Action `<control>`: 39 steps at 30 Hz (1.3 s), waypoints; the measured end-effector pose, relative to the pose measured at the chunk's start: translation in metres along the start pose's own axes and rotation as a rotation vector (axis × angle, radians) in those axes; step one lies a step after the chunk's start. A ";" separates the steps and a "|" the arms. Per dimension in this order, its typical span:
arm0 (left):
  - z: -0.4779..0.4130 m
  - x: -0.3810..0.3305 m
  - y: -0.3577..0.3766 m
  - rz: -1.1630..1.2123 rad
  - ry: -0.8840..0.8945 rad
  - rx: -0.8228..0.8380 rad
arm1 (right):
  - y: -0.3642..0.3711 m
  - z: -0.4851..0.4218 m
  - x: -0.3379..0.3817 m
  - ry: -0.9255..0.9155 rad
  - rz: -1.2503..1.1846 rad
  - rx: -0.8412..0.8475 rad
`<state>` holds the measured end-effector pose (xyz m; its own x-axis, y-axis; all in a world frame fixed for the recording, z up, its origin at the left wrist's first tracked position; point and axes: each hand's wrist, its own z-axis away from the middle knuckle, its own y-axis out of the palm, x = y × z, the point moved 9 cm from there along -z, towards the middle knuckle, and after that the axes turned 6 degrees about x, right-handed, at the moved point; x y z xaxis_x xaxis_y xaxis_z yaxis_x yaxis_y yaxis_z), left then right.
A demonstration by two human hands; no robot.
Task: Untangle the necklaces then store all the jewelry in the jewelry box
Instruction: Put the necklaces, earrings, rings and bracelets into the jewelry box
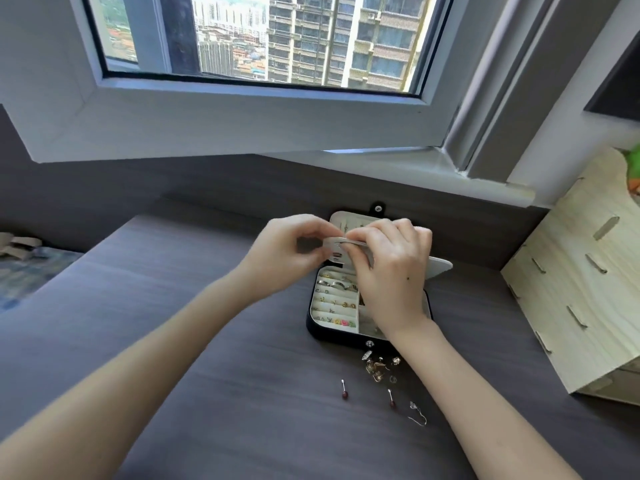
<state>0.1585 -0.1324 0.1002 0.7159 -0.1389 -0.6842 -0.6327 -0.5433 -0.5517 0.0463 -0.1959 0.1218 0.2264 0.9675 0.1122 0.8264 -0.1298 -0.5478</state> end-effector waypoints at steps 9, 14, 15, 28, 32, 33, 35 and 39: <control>-0.009 -0.007 0.005 -0.249 0.067 -0.177 | -0.049 0.017 0.005 -0.074 0.000 0.042; -0.010 -0.011 0.006 -0.282 0.057 -0.156 | -0.033 0.079 0.025 -0.377 0.130 0.328; -0.011 -0.012 0.007 -0.289 0.061 -0.151 | -0.028 0.088 0.025 -0.420 0.205 0.366; -0.006 -0.019 0.008 -0.226 -0.006 -0.102 | -0.018 0.103 0.027 -0.609 0.298 0.464; -0.007 -0.014 0.007 -0.189 -0.070 -0.104 | -0.025 0.107 0.023 -0.586 0.271 0.423; -0.007 -0.012 0.006 -0.171 -0.089 -0.117 | -0.027 0.107 0.021 -0.561 0.243 0.415; -0.009 -0.009 0.004 -0.137 -0.114 -0.153 | -0.034 0.100 0.014 -0.451 0.112 0.402; -0.016 -0.005 0.004 -0.042 -0.130 -0.203 | -0.049 0.073 -0.018 0.062 -0.329 0.402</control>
<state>0.1571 -0.1474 0.1094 0.6877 -0.0119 -0.7259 -0.5219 -0.7031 -0.4829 -0.0360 -0.1908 0.0859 0.0279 0.9269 0.3742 0.5984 0.2844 -0.7490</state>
